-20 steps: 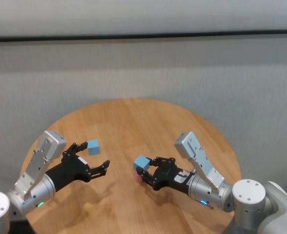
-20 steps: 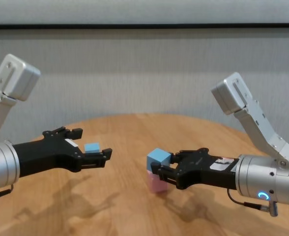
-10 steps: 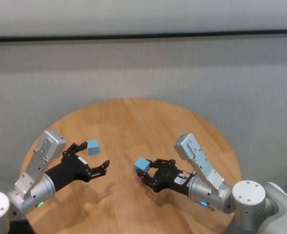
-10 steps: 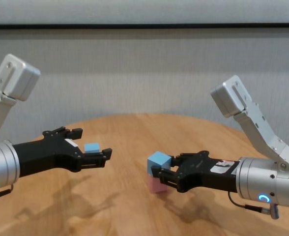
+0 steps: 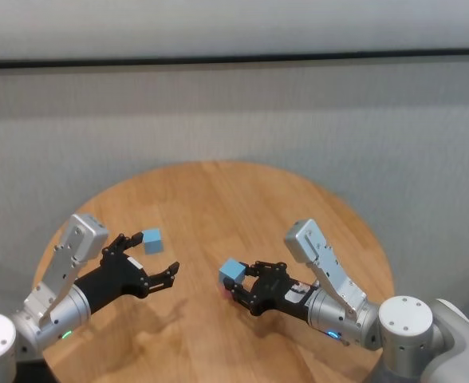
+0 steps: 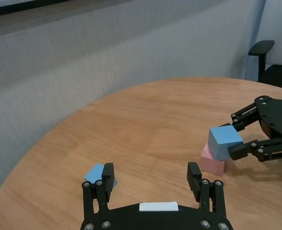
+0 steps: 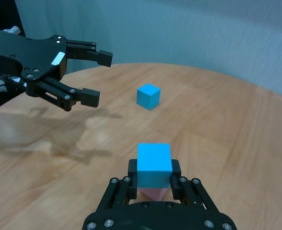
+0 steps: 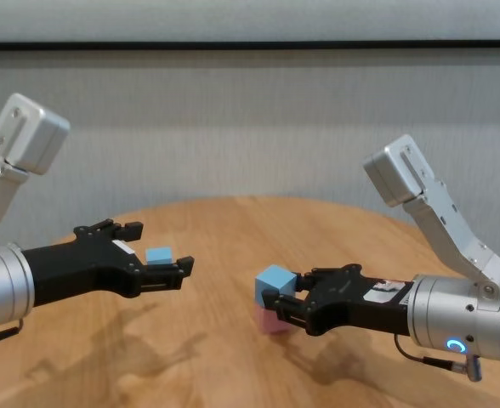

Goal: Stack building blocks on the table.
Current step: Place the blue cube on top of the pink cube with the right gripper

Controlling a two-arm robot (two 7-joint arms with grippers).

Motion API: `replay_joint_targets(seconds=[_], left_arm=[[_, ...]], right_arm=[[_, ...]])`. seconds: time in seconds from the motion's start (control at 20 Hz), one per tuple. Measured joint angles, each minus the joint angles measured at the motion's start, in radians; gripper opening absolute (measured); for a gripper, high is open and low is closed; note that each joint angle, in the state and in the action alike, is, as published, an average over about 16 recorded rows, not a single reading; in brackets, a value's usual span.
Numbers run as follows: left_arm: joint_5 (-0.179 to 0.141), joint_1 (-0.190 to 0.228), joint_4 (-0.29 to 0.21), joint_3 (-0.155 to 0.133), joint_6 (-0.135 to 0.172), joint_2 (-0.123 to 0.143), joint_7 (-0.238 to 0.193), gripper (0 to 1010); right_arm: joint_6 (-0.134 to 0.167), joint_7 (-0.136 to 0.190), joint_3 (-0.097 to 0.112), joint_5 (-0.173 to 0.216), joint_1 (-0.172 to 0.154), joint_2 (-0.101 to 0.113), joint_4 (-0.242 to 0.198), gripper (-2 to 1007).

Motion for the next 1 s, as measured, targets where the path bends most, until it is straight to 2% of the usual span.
replay_joint_targets(seconds=[1.0], left_arm=[[0.0,0.0,0.0,0.0,0.0,0.0,0.0,1000]], right_arm=[[-0.038,0.0,0.0,-0.006,0.035,-0.034,0.08,368]])
